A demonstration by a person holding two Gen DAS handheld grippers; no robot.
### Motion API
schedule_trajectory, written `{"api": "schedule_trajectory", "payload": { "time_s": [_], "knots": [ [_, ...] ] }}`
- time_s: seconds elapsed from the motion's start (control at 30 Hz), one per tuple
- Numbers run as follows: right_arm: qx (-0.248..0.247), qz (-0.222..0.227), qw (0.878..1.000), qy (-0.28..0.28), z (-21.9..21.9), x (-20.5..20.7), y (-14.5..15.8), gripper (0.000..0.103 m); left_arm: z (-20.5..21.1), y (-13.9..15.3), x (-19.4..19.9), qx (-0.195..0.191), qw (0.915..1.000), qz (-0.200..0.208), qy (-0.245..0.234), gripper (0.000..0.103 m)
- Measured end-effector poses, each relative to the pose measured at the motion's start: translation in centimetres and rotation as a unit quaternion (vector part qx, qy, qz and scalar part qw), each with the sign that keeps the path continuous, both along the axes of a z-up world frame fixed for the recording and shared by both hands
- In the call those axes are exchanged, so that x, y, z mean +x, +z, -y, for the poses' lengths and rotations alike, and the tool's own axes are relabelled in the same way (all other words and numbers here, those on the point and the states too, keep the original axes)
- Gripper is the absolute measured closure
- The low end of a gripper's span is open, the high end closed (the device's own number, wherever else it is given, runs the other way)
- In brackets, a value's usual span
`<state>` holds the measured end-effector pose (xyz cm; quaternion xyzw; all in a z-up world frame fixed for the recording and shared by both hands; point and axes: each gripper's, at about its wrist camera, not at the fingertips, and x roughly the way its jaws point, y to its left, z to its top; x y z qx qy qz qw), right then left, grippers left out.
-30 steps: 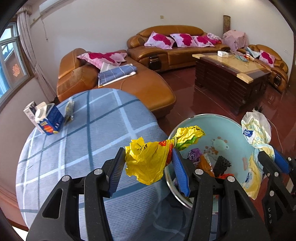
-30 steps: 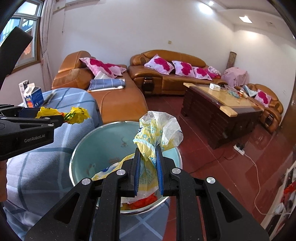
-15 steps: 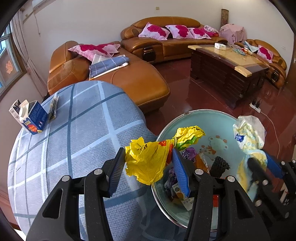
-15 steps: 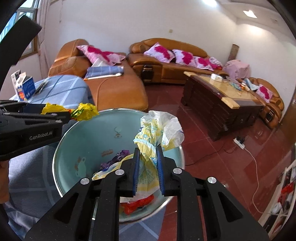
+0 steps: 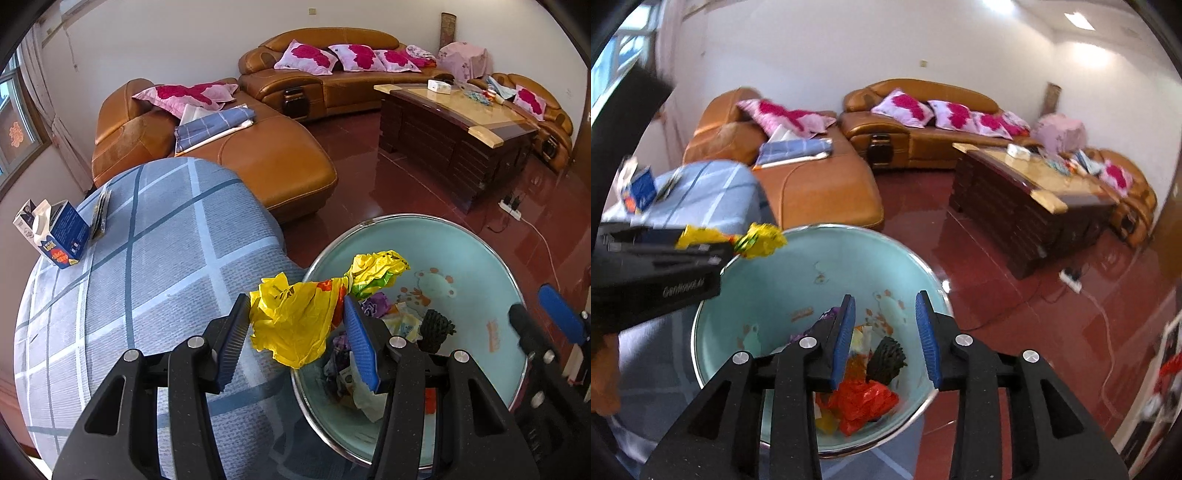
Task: Collect trash
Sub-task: 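Open the right tool into the bucket while the left tool lowers and releases its wrapper, then lift both open tools up out of the bucket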
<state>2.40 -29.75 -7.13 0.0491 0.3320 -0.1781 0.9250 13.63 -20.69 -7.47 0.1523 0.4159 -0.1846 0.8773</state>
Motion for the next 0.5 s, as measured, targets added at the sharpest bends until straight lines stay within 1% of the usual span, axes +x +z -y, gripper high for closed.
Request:
{"api": "schedule_trajectory", "payload": {
  "time_s": [0.07,0.17,0.23,0.27,0.3,0.33,0.4,0.5],
  "knots": [
    [0.017,0.011,0.999,-0.026,1.1,-0.4,0.4,0.069,0.4,0.0,-0.3,-0.001,1.0,-0.001,-0.006,0.051],
    [0.026,0.022,0.998,-0.055,2.2,-1.1,0.8,0.069,1.0,0.2,-1.1,-0.009,0.9997,0.0,-0.023,0.049],
    [0.032,0.029,0.997,-0.068,2.6,-1.5,1.1,0.068,1.5,0.4,-1.8,-0.016,0.9992,0.005,-0.037,0.042],
    [0.036,0.035,0.996,-0.074,3.0,-1.7,1.3,0.068,1.6,0.5,-2.0,-0.017,0.9991,0.006,-0.039,0.037],
    [0.039,0.039,0.995,-0.078,3.1,-2.0,1.4,0.067,1.6,0.6,-2.1,-0.018,0.9991,0.006,-0.039,0.025],
    [0.043,0.043,0.995,-0.08,3.3,-2.2,1.5,0.067,1.5,0.7,-2.1,-0.021,0.9991,0.007,-0.037,0.019],
    [0.048,0.048,0.994,-0.086,3.3,-2.4,1.7,0.065,1.3,0.9,-2.2,-0.025,0.9992,0.005,-0.029,0.018],
    [0.057,0.058,0.993,-0.088,3.4,-2.8,2.1,0.063,1.1,1.2,-2.4,-0.021,0.9995,0.005,-0.022,0.017]
  ]
}}
